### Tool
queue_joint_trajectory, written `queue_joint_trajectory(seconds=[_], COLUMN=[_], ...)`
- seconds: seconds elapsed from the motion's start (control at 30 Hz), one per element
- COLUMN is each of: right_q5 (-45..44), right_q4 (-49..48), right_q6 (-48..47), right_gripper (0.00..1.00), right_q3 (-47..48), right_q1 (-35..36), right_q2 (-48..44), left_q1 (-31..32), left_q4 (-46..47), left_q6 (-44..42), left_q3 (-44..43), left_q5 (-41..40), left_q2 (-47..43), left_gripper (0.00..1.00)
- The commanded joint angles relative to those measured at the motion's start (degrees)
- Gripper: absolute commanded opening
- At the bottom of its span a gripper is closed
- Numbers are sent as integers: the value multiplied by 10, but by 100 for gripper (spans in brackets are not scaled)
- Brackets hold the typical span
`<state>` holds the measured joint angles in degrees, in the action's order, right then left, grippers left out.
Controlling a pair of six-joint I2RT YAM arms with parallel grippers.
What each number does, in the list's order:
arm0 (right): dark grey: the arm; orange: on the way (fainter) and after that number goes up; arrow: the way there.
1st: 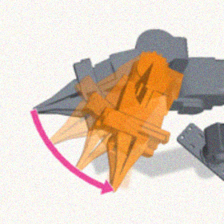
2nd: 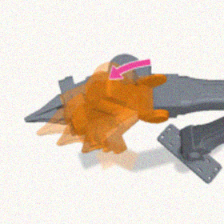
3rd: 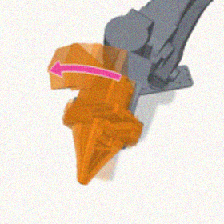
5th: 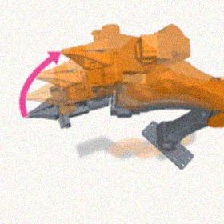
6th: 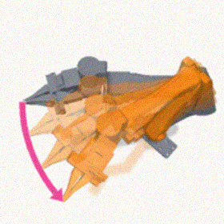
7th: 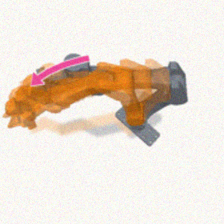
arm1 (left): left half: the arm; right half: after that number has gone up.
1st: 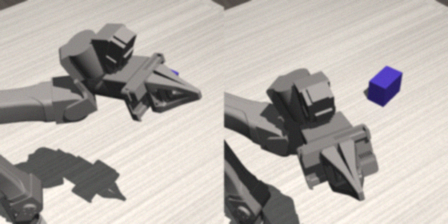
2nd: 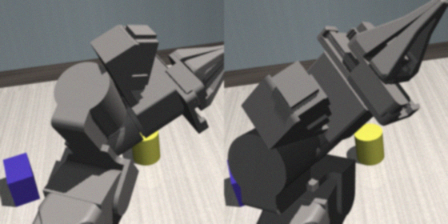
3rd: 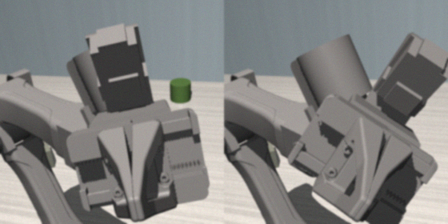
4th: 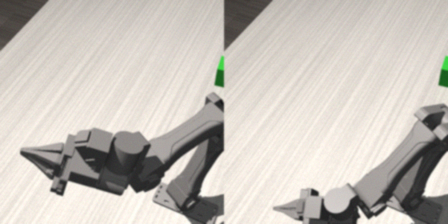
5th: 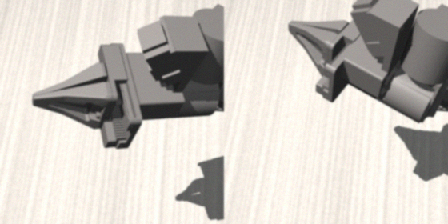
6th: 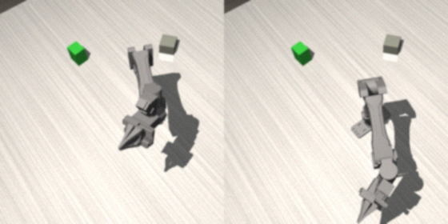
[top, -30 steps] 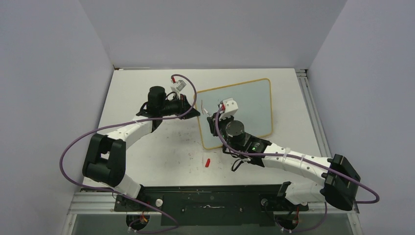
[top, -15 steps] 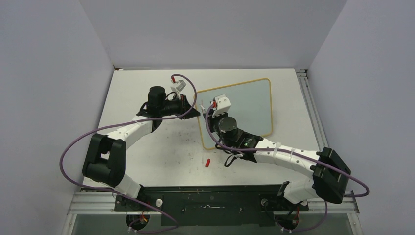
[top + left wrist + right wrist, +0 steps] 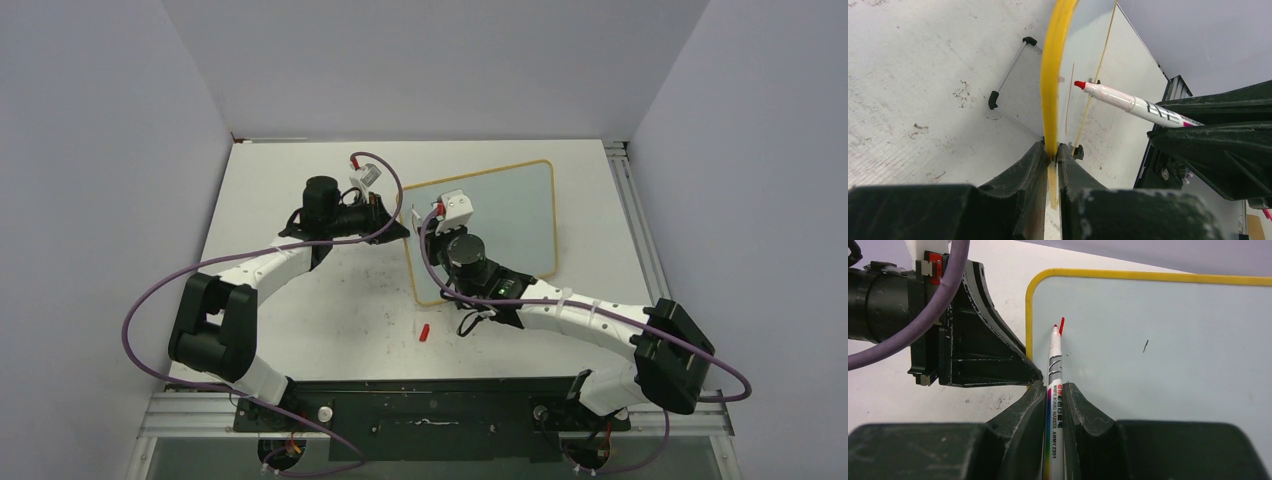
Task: Write a sentence on the whiteboard
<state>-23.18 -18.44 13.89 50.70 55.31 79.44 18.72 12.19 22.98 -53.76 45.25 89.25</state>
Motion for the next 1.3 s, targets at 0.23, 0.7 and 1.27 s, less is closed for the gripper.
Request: queue_joint_trajectory(seconds=[0.23,0.7,1.27], right_q5=[-7,-46,-42], right_q4=[-38,-27,-10], right_q6=[-7,-1,32], right_gripper=[5,5,5], right_q3=[28,5,-45], right_q1=[-14,-18,-22], right_q2=[11,-12,-42], left_q1=[8,8,8], left_q4=[11,10,10], left_q6=[-14,-14,-15], left_q3=[-18,-18,-18], left_q5=[6,5,5], left_q2=[-21,-22,-23], left_gripper=[0,0,0])
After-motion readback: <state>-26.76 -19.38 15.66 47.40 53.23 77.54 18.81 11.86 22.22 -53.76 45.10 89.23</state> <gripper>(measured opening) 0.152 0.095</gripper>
